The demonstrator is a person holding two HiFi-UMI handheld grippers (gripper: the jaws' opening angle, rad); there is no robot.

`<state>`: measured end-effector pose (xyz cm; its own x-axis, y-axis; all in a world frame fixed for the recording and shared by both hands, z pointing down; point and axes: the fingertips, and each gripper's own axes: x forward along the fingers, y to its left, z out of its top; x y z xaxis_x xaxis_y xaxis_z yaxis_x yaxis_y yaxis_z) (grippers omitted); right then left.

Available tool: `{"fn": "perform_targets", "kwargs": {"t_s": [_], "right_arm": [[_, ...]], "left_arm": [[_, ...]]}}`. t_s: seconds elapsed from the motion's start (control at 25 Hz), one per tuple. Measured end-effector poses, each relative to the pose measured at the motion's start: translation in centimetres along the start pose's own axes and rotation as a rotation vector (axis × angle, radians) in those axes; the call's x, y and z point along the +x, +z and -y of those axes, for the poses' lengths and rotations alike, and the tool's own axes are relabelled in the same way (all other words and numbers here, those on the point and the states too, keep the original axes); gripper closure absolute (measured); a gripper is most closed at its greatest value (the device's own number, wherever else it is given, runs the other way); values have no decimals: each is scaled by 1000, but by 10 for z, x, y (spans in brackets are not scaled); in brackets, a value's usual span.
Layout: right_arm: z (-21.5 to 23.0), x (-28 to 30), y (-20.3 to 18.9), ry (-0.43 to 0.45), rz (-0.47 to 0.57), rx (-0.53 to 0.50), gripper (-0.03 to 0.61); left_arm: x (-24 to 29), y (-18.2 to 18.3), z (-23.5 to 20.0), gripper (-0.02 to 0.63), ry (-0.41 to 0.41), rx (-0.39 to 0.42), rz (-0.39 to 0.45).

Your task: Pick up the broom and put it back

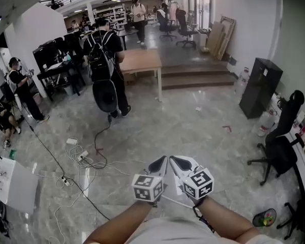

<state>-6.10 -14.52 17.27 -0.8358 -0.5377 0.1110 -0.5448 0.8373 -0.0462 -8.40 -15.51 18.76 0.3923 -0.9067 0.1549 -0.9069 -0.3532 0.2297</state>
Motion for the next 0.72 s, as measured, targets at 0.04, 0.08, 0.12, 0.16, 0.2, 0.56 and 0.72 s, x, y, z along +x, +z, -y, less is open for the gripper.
{"fn": "perform_targets", "kwargs": {"t_s": [0.04, 0.08, 0.12, 0.16, 0.2, 0.56, 0.72], "right_arm": [[-2, 1, 2, 4, 1, 1, 577], [-3, 1, 4, 6, 2, 2, 577], [-4, 1, 4, 8, 2, 3, 577], [-4, 1, 5, 10, 3, 5, 577], [-4, 0, 5, 10, 5, 6, 577], [-12, -4, 3, 10, 7, 21, 577], [-13, 2, 6, 13, 18, 22, 577]], "left_arm": [[-1, 2, -1, 609, 3, -2, 1], [-3, 3, -1, 609, 5, -3, 2], [-4, 3, -2, 609, 8, -5, 3], [-5, 4, -2, 609, 11, -6, 3], [-5, 3, -2, 609, 13, -7, 5], [-13, 1, 0, 609, 16, -4, 8], [-14, 6, -4, 609, 21, 23, 15]]}}
